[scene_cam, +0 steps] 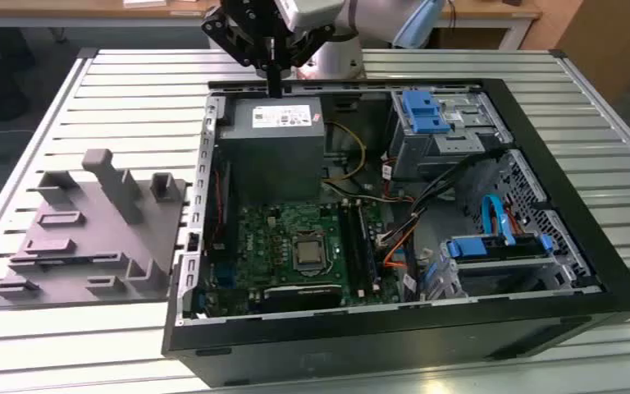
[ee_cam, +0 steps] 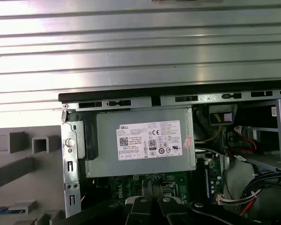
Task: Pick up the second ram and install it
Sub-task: 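Reach for the second ram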
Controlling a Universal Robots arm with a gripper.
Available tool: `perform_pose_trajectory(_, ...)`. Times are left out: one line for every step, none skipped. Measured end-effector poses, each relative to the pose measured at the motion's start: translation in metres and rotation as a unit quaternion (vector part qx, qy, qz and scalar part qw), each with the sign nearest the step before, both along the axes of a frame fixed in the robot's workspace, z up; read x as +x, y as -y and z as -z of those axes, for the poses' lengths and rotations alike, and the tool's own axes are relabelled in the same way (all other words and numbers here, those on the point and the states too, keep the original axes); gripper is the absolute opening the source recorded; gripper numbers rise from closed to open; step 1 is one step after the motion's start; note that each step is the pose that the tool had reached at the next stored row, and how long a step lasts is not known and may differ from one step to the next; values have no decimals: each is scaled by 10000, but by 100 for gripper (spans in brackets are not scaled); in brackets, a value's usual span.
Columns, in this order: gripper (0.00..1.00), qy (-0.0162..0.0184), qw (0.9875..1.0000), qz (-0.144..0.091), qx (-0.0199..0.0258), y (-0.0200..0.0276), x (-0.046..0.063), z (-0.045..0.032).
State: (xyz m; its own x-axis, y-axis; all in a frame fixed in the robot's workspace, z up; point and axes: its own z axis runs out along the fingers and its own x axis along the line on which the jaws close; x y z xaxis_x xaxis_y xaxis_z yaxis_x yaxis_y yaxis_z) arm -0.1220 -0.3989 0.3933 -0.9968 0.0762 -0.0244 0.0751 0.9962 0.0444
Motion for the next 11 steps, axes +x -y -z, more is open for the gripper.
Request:
perform_pose_trajectory(10,0,10000,0,0,0,0,0)
perform_pose_trajectory(10,0,10000,0,0,0,0,0)
perform_pose_trajectory(10,0,10000,0,0,0,0,0)
perform_pose_trajectory(10,0,10000,0,0,0,0,0)
perform_pose_trajectory(10,0,10000,0,0,0,0,0)
perform_pose_trajectory(10,0,10000,0,0,0,-1,0)
perform_pose_trajectory(10,0,10000,0,0,0,-3,0)
perform_pose_trajectory(10,0,10000,1,-1,0,-8,0)
perform_pose_trajectory(10,0,10000,1,0,0,-15,0)
perform_pose_trajectory(10,0,10000,0,0,0,-27,0)
perform_pose_trajectory(10,0,10000,0,0,0,-41,0)
